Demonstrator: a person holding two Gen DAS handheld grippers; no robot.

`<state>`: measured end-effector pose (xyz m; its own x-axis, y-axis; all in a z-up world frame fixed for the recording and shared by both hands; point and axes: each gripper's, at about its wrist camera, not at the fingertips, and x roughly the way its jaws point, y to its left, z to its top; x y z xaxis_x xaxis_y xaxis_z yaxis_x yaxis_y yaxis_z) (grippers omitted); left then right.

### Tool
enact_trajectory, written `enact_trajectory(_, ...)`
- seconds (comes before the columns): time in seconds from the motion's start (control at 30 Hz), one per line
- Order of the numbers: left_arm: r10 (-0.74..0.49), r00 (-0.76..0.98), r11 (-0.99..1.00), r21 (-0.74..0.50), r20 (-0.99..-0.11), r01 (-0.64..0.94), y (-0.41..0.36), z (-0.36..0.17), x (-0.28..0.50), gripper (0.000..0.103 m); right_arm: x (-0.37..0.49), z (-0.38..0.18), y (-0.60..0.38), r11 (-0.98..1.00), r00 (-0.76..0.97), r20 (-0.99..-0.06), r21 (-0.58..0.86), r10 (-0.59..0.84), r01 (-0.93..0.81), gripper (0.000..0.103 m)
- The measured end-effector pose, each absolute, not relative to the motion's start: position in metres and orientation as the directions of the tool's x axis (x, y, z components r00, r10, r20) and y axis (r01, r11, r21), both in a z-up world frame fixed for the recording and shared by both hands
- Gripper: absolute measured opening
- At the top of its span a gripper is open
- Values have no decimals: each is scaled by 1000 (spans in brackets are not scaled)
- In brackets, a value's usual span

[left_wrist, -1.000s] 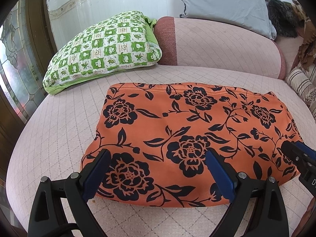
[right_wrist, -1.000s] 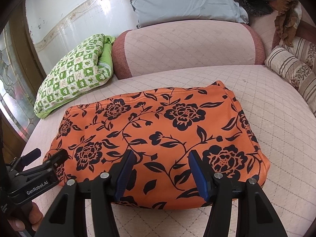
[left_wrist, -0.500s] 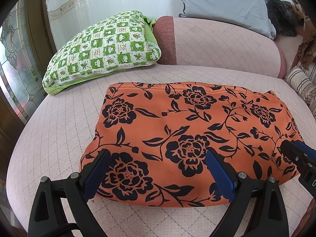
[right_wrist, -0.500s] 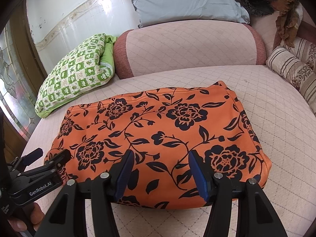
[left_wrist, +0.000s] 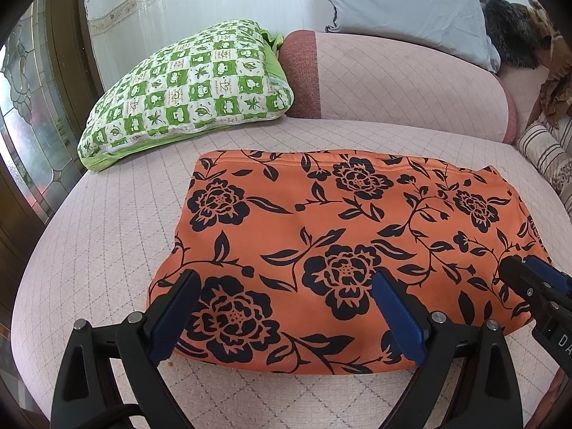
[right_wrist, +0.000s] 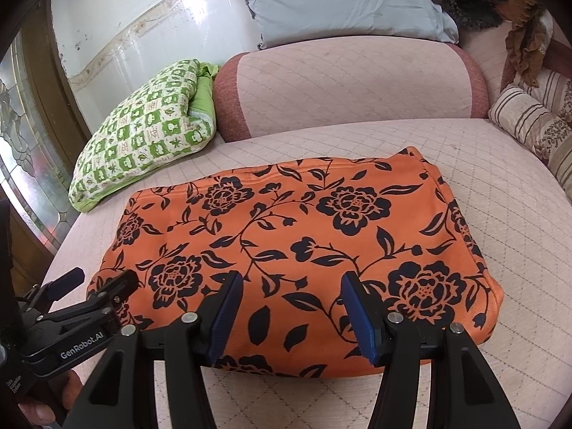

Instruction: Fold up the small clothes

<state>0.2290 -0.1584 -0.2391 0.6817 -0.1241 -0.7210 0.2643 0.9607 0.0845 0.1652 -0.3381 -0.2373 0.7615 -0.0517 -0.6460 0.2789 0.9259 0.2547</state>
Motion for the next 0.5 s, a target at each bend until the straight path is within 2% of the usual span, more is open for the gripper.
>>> enact_trajectory(0.5, -117, 682, 967, 74, -722, 244, -147, -237, 232, 96, 172, -240, -325, 930, 757, -653, 259, -30, 261, 61)
